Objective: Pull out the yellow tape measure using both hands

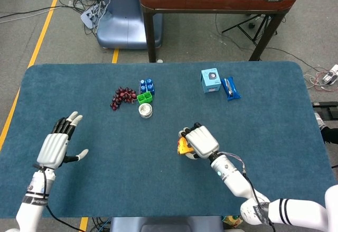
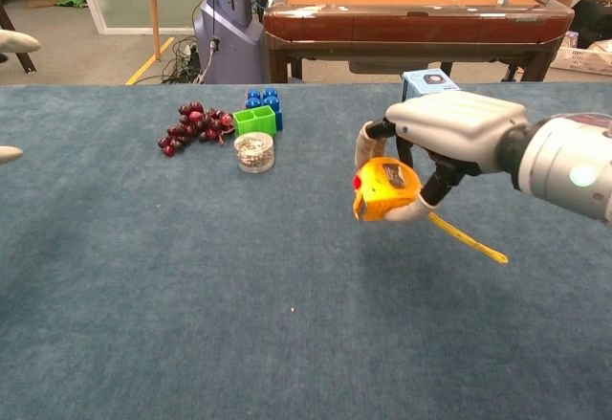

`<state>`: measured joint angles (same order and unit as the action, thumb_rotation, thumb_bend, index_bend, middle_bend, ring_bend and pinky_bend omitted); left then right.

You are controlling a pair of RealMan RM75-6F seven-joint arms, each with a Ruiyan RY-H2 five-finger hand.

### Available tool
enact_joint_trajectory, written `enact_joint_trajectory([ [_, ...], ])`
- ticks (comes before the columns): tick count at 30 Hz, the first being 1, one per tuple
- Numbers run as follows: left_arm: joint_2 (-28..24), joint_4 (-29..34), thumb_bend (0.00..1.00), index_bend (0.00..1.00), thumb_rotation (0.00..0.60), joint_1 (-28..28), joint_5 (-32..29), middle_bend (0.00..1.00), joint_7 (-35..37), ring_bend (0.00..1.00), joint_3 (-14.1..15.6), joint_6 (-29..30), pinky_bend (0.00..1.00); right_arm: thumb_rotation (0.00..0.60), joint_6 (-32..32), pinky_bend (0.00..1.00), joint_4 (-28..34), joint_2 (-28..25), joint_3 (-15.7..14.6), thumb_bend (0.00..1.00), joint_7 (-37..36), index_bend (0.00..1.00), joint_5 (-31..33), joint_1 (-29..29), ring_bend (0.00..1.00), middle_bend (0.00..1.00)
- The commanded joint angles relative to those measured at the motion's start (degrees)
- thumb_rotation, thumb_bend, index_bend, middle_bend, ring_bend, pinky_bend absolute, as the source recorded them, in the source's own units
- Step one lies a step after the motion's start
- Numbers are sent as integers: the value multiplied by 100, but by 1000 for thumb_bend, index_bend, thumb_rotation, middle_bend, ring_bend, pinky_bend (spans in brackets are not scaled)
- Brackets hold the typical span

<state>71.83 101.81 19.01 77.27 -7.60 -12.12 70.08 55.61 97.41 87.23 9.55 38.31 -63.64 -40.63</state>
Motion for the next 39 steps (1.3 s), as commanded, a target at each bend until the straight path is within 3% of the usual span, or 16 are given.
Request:
enact_joint_trajectory([
  [1, 215, -70, 198, 33, 600, 350, -282, 0, 89, 0, -223, -332, 0, 600, 339, 268, 288, 283, 302, 576, 557, 607, 639, -241, 500, 627],
  [7, 470, -142, 198, 0, 600, 776, -749, 0, -15, 0, -373, -745, 0, 600, 734, 269, 357, 739, 627, 606, 1037, 620, 1335, -588, 526, 638],
  [16, 829, -136, 198, 0, 600, 1175, -1576, 0, -370, 0, -523, -911, 0, 600, 1196, 281, 196, 1432, 1047, 641, 1484, 630, 2219, -1155, 550, 647],
  [39, 1305, -147, 198, 0, 600, 1558, -2225, 0, -552, 0, -450, -768, 0, 600, 1487, 299, -1135, 2678, 1618, 649, 1401, 650, 2992, -2028, 576, 662],
])
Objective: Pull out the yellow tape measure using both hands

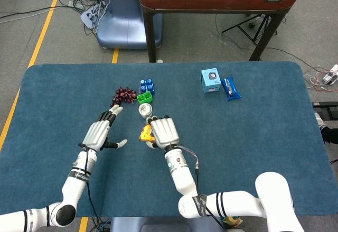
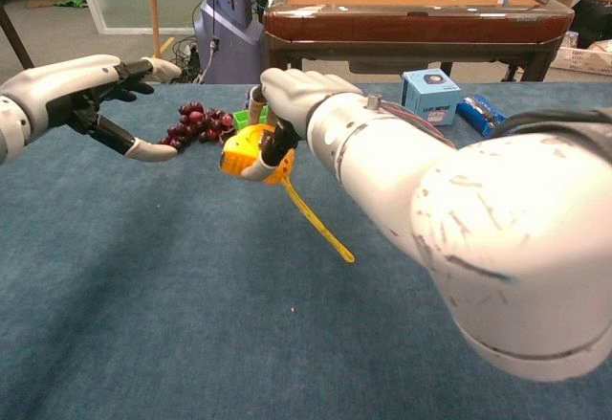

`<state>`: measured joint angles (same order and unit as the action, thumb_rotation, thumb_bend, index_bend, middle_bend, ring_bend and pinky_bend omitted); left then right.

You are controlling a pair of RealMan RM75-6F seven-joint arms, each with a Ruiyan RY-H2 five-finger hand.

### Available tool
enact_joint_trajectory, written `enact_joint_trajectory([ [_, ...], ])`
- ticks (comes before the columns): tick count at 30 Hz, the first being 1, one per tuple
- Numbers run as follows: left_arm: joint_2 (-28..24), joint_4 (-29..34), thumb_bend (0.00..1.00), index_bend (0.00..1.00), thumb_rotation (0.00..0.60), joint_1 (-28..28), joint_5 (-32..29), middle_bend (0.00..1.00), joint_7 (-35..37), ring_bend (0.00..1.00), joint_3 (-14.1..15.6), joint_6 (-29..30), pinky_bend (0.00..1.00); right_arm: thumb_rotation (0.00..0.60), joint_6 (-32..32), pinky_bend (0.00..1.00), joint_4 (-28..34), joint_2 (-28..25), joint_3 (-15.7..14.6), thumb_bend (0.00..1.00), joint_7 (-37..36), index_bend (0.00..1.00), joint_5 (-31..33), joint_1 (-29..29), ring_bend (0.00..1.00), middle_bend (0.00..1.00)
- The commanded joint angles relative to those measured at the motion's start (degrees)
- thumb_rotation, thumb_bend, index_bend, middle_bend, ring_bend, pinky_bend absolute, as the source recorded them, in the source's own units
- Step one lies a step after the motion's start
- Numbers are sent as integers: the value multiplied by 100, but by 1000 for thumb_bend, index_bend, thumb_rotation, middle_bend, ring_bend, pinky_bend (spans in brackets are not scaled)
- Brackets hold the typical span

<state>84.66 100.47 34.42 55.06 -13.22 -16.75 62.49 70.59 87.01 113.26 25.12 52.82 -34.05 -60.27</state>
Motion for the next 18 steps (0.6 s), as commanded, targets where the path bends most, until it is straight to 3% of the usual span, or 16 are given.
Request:
enact_joint_trajectory([
  [1, 41, -21, 197, 0, 600, 32, -7, 0, 18, 0, 22, -20, 0, 600, -13, 299, -131, 104, 81, 649, -63, 650, 43, -87, 576, 662],
  [18, 461, -359, 197, 0, 600, 299, -118, 0, 190, 0, 14, -123, 0, 600, -106, 299, -820, 545, 243, 649, -262, 650, 101, -394, 577, 660],
])
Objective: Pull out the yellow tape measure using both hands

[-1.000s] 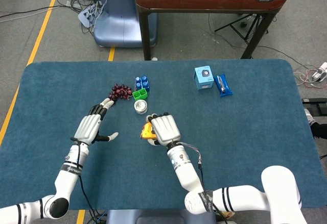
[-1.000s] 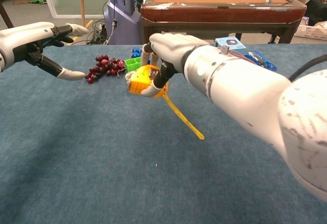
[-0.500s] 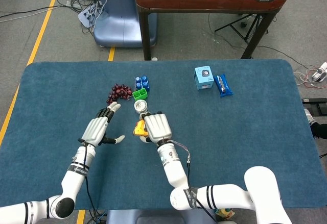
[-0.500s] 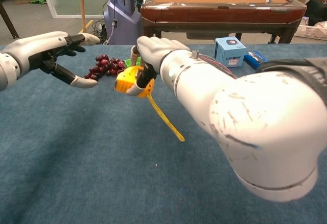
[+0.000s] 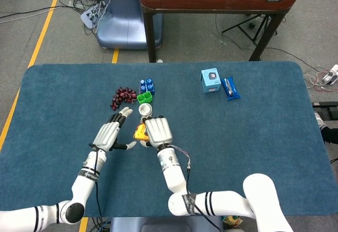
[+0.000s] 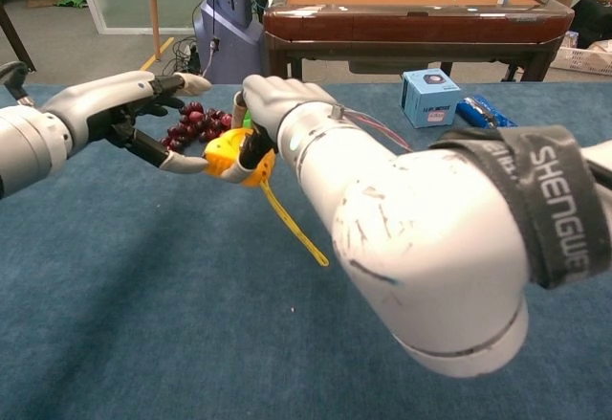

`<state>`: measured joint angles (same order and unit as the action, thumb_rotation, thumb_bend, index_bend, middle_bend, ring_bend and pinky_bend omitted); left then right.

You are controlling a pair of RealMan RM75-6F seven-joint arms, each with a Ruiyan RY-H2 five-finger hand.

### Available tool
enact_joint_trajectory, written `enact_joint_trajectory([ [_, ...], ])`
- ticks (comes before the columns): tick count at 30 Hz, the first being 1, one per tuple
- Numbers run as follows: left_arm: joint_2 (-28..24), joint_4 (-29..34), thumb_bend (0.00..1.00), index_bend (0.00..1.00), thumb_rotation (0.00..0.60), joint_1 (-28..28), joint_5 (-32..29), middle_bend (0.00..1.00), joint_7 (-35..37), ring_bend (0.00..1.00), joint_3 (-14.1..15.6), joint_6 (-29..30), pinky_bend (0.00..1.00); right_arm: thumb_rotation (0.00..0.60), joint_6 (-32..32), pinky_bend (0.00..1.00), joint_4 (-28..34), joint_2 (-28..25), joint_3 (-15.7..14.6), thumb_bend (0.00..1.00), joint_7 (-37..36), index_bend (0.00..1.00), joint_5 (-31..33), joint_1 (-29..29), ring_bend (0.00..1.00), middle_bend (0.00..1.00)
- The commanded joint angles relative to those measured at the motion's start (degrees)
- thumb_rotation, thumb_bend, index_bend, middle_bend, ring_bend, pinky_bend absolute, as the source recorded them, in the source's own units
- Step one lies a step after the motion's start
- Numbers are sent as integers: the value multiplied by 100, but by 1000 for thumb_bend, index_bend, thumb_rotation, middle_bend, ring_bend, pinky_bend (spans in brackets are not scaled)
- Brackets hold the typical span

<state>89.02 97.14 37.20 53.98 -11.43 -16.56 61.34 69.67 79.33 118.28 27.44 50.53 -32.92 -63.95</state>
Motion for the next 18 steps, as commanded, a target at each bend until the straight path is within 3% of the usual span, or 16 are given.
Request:
enact_joint_trajectory([
  [1, 42, -45, 197, 0, 600, 33, -12, 0, 15, 0, -9, -10, 0, 600, -17, 299, -76, 60, 10, 649, -44, 650, -20, -32, 576, 660],
  [18, 214, -259, 197, 0, 600, 193, -169, 0, 15, 0, -21, -54, 0, 600, -165, 299, -355, 215, 48, 667, -206, 650, -77, -90, 577, 660],
])
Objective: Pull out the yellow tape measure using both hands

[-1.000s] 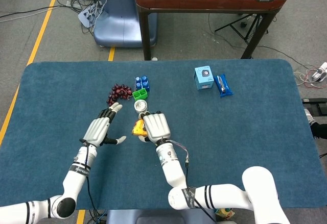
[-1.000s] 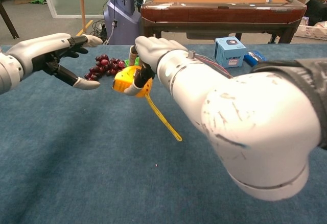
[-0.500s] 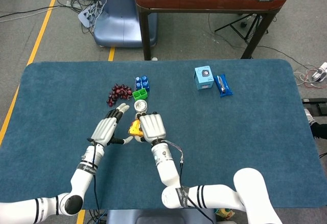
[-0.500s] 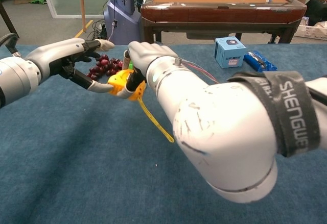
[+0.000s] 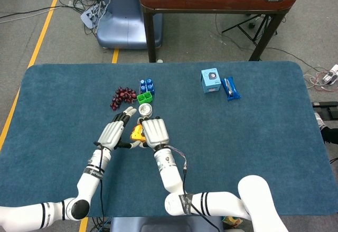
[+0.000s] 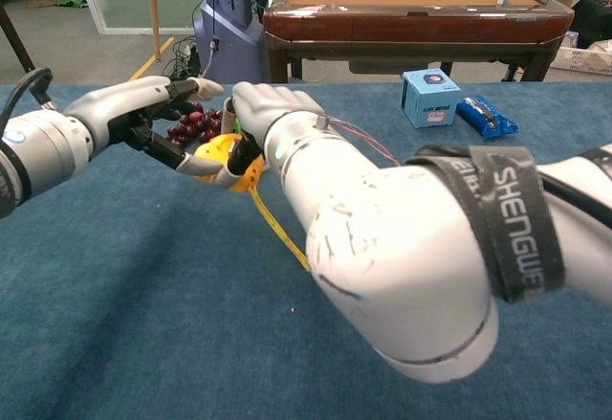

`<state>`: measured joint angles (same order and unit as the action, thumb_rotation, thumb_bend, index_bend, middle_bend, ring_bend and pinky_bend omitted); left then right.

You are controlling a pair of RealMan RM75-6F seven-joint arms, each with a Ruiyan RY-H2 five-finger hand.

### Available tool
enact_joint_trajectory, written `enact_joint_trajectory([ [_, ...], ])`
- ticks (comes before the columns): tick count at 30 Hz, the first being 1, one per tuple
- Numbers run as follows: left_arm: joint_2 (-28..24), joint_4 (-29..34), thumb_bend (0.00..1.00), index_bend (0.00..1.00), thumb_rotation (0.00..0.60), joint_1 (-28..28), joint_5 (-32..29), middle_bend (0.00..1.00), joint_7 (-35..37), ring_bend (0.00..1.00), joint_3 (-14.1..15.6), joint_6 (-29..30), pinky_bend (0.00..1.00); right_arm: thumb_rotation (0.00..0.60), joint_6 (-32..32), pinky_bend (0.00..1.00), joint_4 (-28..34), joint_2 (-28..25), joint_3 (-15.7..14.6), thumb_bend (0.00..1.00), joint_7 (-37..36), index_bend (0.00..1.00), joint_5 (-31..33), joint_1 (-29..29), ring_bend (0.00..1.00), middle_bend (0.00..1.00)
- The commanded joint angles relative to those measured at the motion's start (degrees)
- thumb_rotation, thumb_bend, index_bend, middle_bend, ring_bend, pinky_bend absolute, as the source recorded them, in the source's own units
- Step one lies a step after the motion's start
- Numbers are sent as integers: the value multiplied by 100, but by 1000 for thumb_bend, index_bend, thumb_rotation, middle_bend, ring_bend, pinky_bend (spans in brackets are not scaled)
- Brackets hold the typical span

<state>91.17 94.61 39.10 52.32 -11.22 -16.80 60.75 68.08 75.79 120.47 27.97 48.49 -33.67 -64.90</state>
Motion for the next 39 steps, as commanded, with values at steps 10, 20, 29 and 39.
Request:
enact_joint_trajectory([
  [10, -38, -45, 198, 0, 600, 7, -79, 0, -51, 0, 29, 36, 0, 600, 10, 299, 65, -46, -20, 667, -33, 650, -38, 60, 576, 660],
  [20, -57, -92, 197, 0, 600, 19, -128, 0, -107, 0, 63, 44, 0, 600, -8, 299, 125, -76, -32, 667, -52, 652, -37, 93, 577, 660],
  [29, -99, -113, 197, 0, 600, 8, -249, 0, -157, 0, 41, 89, 0, 600, 1, 299, 203, -140, -66, 668, -34, 652, -26, 138, 577, 660],
  [39, -182, -80, 198, 0, 600, -8, -361, 0, -177, 0, 9, 114, 0, 600, -4, 299, 311, -208, -119, 667, 0, 656, 15, 183, 579, 660],
])
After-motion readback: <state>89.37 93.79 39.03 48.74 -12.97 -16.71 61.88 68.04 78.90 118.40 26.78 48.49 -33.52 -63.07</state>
